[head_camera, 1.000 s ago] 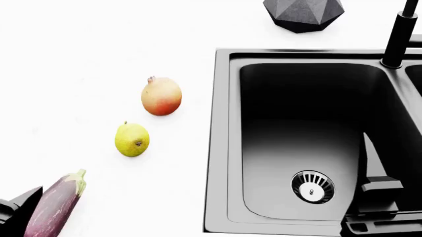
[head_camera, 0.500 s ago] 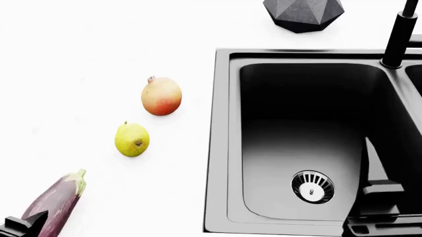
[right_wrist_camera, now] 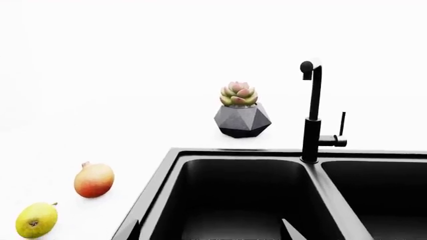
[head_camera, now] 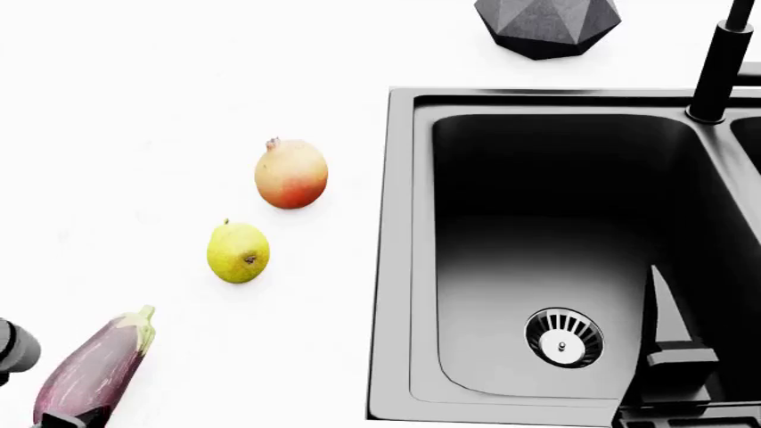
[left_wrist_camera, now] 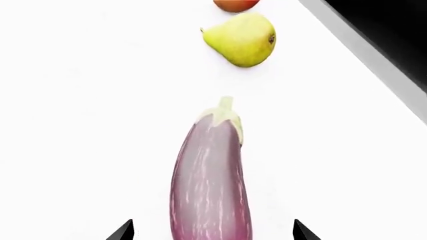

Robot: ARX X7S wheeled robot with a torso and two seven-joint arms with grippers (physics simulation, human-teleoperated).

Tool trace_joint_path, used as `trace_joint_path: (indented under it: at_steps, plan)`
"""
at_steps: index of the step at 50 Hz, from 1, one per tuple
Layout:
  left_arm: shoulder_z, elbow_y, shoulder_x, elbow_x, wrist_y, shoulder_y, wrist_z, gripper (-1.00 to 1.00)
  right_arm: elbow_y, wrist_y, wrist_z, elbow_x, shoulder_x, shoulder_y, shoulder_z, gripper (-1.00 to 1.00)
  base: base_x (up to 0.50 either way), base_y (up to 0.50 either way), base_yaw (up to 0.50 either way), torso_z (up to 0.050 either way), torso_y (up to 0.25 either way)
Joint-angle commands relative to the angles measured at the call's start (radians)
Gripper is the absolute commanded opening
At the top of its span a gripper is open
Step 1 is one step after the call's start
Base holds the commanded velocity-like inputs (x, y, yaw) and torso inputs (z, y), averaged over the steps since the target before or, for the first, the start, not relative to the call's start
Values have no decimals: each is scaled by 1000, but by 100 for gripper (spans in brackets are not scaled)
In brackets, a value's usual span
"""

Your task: There is a mixed pile of frozen fruits and vegetables on the counter. Locate all the frozen vegetables and place the items in a bowl on the counter. Take all the frozen fruits and defrost them in a running sink.

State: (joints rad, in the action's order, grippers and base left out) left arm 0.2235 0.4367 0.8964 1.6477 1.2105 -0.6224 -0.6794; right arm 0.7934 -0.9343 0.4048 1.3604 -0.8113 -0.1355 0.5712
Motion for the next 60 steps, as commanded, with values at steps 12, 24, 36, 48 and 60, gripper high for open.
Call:
trace_joint_path:
  at_steps: [12, 24, 36, 48, 60]
  plan:
    - [76, -96, -66, -117, -4, -22, 74, 100, -2, 15, -28, -35, 18, 37, 5, 100, 0, 0, 0, 0, 0]
    - [120, -141, -86, -190, -13, -23, 122, 100, -3, 22, -38, -45, 21, 57, 17, 100, 0, 0, 0, 0, 0]
    - [129, -150, -95, -190, -14, -35, 121, 100, -5, 32, -54, -66, 34, 77, 14, 100, 0, 0, 0, 0, 0]
    - [121, -106, -88, -196, -26, -48, 88, -100, -9, 42, -67, -87, 43, 86, 6, 100, 0, 0, 0, 0, 0]
    - [35, -4, -36, -93, -62, -41, 13, -100, -8, 40, -47, -19, 0, 85, 79, 100, 0, 0, 0, 0, 1]
